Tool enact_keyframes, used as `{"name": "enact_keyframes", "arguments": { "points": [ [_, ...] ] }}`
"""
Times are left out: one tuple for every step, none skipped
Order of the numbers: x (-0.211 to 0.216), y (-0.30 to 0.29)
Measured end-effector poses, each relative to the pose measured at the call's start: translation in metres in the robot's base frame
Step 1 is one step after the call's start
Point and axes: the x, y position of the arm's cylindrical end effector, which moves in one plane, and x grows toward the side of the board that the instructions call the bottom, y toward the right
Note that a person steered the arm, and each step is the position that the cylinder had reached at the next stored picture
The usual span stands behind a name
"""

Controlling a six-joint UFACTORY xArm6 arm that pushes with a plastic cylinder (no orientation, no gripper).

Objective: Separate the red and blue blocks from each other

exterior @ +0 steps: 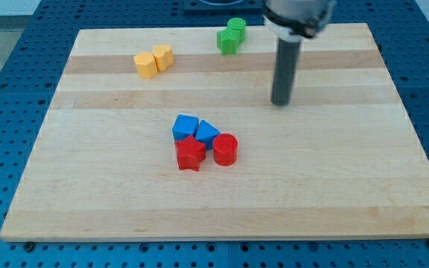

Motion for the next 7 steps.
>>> {"name": "enact_keyframes", "arguments": {
  "points": [
    [0.043, 0.002],
    [0.068, -0.016],
    [0.065, -0.050],
    [0.064, -0.070],
    [0.073, -0.088],
    [0.084, -0.106],
    [0.078, -0.114]
  ]
}}
